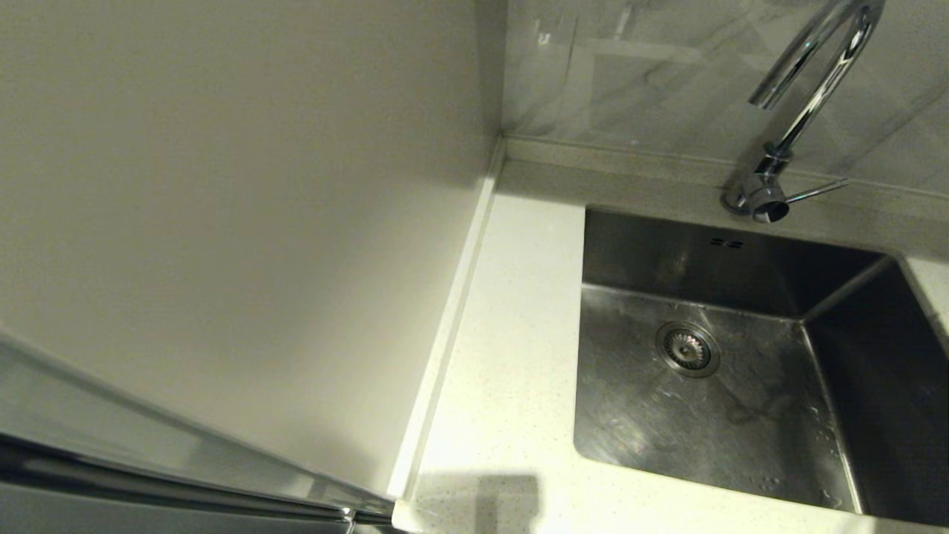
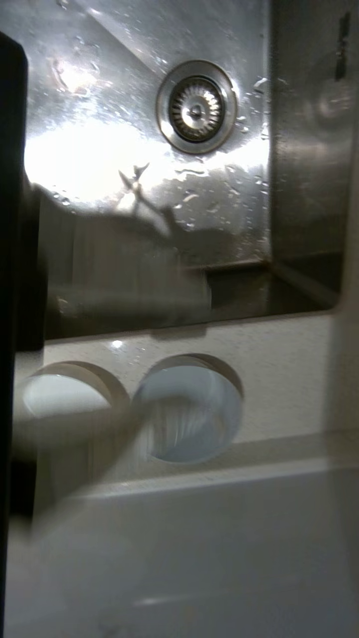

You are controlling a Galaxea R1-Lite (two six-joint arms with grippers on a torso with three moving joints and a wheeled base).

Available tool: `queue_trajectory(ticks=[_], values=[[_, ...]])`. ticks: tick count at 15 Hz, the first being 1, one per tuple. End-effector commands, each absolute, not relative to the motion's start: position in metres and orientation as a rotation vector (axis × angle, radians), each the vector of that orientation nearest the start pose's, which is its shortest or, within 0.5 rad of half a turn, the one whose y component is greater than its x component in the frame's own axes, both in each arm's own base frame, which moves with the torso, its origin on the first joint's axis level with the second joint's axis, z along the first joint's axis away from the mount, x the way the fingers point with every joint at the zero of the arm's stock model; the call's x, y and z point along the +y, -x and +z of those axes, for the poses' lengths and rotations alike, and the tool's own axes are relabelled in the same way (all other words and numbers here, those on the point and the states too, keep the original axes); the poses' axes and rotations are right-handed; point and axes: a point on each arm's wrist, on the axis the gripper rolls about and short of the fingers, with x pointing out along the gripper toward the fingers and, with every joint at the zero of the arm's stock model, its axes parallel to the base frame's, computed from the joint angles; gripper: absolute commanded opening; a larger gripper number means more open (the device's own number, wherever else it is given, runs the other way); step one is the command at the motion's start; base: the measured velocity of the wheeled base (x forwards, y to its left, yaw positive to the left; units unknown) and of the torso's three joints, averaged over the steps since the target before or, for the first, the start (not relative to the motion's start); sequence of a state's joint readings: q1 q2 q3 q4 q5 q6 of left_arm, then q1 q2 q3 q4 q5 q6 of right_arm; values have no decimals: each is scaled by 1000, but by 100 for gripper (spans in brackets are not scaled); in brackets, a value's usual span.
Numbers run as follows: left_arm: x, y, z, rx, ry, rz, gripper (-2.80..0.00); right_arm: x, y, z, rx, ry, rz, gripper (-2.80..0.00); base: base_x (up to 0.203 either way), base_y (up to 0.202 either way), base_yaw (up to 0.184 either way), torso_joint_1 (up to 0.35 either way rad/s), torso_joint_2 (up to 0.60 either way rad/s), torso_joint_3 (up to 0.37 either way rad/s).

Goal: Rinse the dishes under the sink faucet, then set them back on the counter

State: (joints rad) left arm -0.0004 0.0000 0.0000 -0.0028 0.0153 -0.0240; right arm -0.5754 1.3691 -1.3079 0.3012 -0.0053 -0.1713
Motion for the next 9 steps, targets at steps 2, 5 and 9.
queue_trajectory(ticks=[2,5,9], values=[[0,23,76,-6,25,15,-280,-109,-190,331,330,99,-598,-280,0,0,0,0,0,0],[0,23,76,-6,25,15,-280,-102,-191,341,241,100,-664,-280,0,0,0,0,0,0],[0,23,76,-6,25,15,-280,-95,-181,358,99,115,-686,-280,0,0,0,0,0,0]])
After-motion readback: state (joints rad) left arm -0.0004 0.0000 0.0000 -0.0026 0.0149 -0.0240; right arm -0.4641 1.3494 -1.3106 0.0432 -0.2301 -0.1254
